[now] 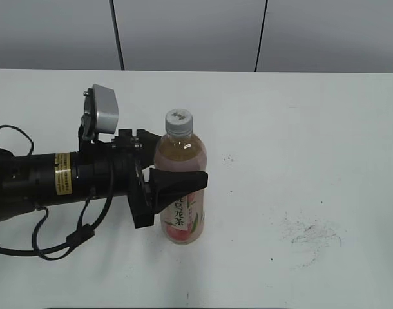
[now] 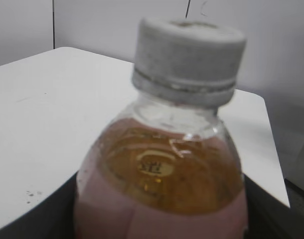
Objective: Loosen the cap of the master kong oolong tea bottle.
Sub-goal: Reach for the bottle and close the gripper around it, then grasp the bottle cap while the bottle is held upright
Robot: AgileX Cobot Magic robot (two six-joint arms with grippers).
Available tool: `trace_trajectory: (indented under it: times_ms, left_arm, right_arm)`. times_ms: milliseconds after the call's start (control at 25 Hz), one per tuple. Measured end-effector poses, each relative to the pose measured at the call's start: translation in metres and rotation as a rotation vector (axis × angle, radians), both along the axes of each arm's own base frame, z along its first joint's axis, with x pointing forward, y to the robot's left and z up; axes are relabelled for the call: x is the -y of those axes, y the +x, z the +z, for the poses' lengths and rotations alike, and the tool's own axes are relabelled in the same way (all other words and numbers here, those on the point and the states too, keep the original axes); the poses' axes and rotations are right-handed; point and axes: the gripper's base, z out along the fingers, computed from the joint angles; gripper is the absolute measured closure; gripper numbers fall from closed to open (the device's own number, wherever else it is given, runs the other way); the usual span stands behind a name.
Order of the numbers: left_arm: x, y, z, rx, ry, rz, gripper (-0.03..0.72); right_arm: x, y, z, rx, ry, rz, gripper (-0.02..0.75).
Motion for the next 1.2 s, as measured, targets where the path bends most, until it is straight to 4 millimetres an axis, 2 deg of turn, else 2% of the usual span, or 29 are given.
trace_trajectory:
  times_ms: [520, 720, 880, 1000, 1200]
  left_arm:
    - [0.001, -0.002, 0.000, 0.014, 0.011, -0.030, 0.237]
    - [0.001, -0.002, 0.000, 0.028, 0.016, -0.046, 0.237]
    - [0.002, -0.002, 0.000, 0.039, 0.019, -0.054, 0.237]
    - [0.002, -0.002, 0.000, 0.042, 0.020, -0.056, 0.237]
    - [0.002, -0.002, 0.000, 0.045, 0.020, -0.056, 0.237]
  right_arm:
    - [0.000, 0.000, 0.000, 0.006, 0.001, 0.000, 0.256]
    - [-0.001, 0.004, 0.012, 0.112, 0.026, 0.004, 0.256]
    - [-0.008, 0.029, 0.028, 0.167, 0.120, 0.029, 0.267]
    - [-0.017, 0.056, 0.032, 0.068, 0.176, 0.094, 0.311]
    - [-0.038, 0.107, 0.034, -0.117, 0.154, 0.328, 0.428]
